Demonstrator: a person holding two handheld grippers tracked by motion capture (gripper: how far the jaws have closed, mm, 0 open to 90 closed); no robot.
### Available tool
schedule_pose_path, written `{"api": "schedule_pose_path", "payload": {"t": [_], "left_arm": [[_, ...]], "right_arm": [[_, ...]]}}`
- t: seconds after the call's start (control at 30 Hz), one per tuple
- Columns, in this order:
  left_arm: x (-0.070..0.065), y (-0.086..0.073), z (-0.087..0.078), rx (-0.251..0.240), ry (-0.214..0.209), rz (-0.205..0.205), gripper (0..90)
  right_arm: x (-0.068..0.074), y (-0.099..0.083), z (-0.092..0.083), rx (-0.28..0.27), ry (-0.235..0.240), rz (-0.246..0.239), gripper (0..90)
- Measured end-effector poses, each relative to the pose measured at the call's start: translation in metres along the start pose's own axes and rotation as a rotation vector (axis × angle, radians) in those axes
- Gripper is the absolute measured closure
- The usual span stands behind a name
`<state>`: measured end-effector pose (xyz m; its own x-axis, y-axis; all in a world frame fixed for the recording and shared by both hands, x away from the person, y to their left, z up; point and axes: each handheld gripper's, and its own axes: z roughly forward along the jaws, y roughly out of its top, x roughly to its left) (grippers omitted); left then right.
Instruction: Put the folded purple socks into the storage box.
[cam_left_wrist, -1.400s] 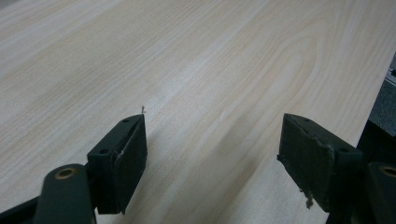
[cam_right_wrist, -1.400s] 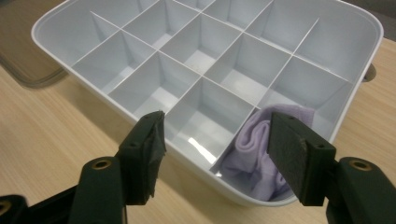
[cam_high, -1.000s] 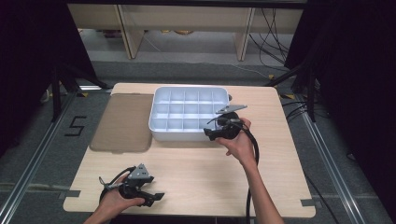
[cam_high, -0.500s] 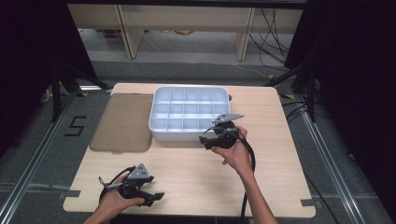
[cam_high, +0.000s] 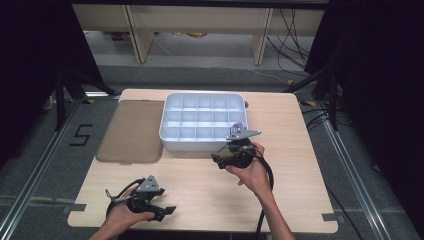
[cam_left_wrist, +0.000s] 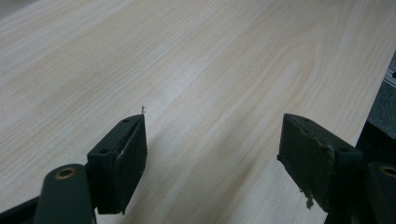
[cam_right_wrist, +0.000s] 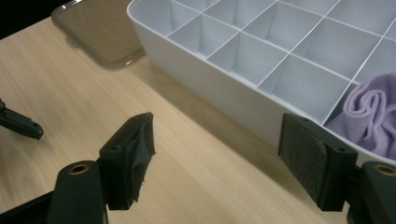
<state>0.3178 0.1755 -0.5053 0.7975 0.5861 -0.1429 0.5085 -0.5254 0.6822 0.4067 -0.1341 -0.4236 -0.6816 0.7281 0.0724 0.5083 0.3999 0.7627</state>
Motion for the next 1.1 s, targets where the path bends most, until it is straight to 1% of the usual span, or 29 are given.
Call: {"api": "schedule_pose_path", "payload": {"t": [0.03, 0.07, 0.1, 0.17, 0.2, 0.23, 0.27, 0.3, 0.33, 0.37, 0.4, 0.43, 0.47, 0.5, 0.57, 0.6, 0.63, 0.67, 0.73, 0.77, 0.8, 0.87, 0.9, 0.93, 0.97, 1.0, 1.03, 1.07, 1.1], "left_arm": [[0.000, 0.000, 0.000, 0.000, 0.000, 0.000, 23.3], [0.000, 0.000, 0.000, 0.000, 0.000, 0.001, 23.3], [0.000, 0.000, 0.000, 0.003, 0.000, 0.004, 23.3], [0.000, 0.000, 0.000, -0.005, 0.001, -0.004, 23.3], [0.001, 0.000, 0.000, -0.001, 0.010, 0.002, 23.3], [0.001, 0.000, 0.000, -0.001, 0.011, -0.004, 23.3], [0.001, 0.000, -0.001, -0.002, 0.012, -0.005, 23.3], [0.001, 0.000, -0.001, -0.002, 0.013, -0.005, 23.3], [0.000, 0.000, 0.000, -0.003, 0.014, -0.018, 23.3], [0.000, 0.000, 0.000, -0.003, 0.013, -0.018, 23.3], [0.000, 0.000, 0.000, -0.003, 0.013, -0.017, 23.3], [0.000, 0.000, 0.000, -0.003, 0.013, -0.017, 23.3], [0.000, 0.000, 0.000, -0.003, 0.013, -0.017, 23.3], [0.000, 0.000, 0.000, -0.003, 0.013, -0.017, 23.3], [-0.002, 0.000, 0.000, -0.025, 0.003, -0.040, 23.3], [-0.001, 0.000, 0.000, -0.020, 0.010, -0.032, 23.3], [0.000, 0.000, -0.001, -0.017, 0.009, -0.016, 23.3], [0.000, 0.000, -0.001, -0.018, 0.009, -0.019, 23.3], [0.001, 0.000, -0.001, -0.004, 0.014, -0.004, 23.3], [0.001, 0.000, -0.001, -0.007, 0.011, -0.007, 23.3], [0.001, 0.000, -0.001, -0.003, 0.014, -0.002, 23.3], [0.001, 0.000, -0.001, -0.005, 0.014, -0.005, 23.3], [0.001, 0.000, -0.001, -0.006, 0.014, -0.005, 23.3], [0.000, 0.000, -0.001, -0.014, 0.013, -0.015, 23.3], [0.000, 0.000, -0.001, -0.013, 0.013, -0.014, 23.3], [0.000, 0.000, -0.001, -0.013, 0.012, -0.014, 23.3], [0.000, 0.000, -0.001, -0.012, 0.013, -0.013, 23.3], [0.000, 0.000, -0.001, -0.015, 0.013, -0.016, 23.3], [0.000, 0.000, -0.001, -0.016, 0.011, -0.016, 23.3]], "right_arm": [[0.001, -0.002, 0.000, -0.002, -0.006, 0.000, 27.9], [0.002, -0.003, 0.000, 0.011, 0.000, 0.009, 27.2], [0.003, -0.004, -0.001, 0.002, 0.005, 0.011, 27.2], [0.004, -0.006, -0.002, 0.007, 0.007, 0.010, 27.2], [0.004, -0.007, -0.002, 0.007, 0.000, -0.008, 27.2], [0.006, -0.008, -0.004, 0.011, 0.005, 0.010, 27.2], [0.006, -0.009, -0.002, -0.004, 0.004, -0.007, 27.2], [0.007, -0.011, -0.002, -0.008, 0.006, -0.004, 27.2], [0.008, -0.013, -0.002, 0.002, 0.008, -0.002, 27.2], [0.011, -0.014, -0.003, 0.023, 0.013, 0.018, 26.9], [0.011, -0.016, -0.002, 0.018, 0.014, -0.001, 26.8], [0.012, -0.017, -0.002, 0.013, 0.009, -0.004, 26.8], [0.013, -0.019, -0.002, 0.011, 0.019, 0.009, 26.8], [0.012, -0.020, -0.002, 0.014, 0.018, -0.011, 26.8], [0.014, -0.022, -0.002, 0.005, 0.014, -0.002, 26.7], [0.015, -0.022, -0.004, 0.020, 0.020, 0.000, 26.7], [0.015, -0.023, -0.004, 0.016, 0.024, -0.001, 26.7], [0.016, -0.024, -0.004, 0.009, 0.026, 0.003, 26.5], [0.018, -0.026, -0.005, 0.013, 0.031, 0.004, 26.1], [0.018, -0.027, -0.005, 0.002, 0.023, -0.004, 25.5], [0.018, -0.028, -0.005, 0.006, 0.032, -0.004, 25.3], [0.020, -0.030, -0.007, 0.017, 0.040, 0.015, 24.8], [0.020, -0.032, -0.005, 0.004, 0.034, -0.003, 24.4], [0.022, -0.032, -0.007, 0.022, 0.044, 0.015, 23.9], [0.022, -0.034, -0.005, 0.012, 0.036, -0.003, 23.7], [0.024, -0.036, -0.005, 0.011, 0.037, -0.001, 23.2], [0.025, -0.038, -0.005, 0.020, 0.041, -0.017, 22.4], [0.025, -0.038, -0.005, 0.020, 0.041, -0.017, 22.4], [0.026, -0.040, -0.004, 0.019, 0.057, -0.007, 22.2]]}}
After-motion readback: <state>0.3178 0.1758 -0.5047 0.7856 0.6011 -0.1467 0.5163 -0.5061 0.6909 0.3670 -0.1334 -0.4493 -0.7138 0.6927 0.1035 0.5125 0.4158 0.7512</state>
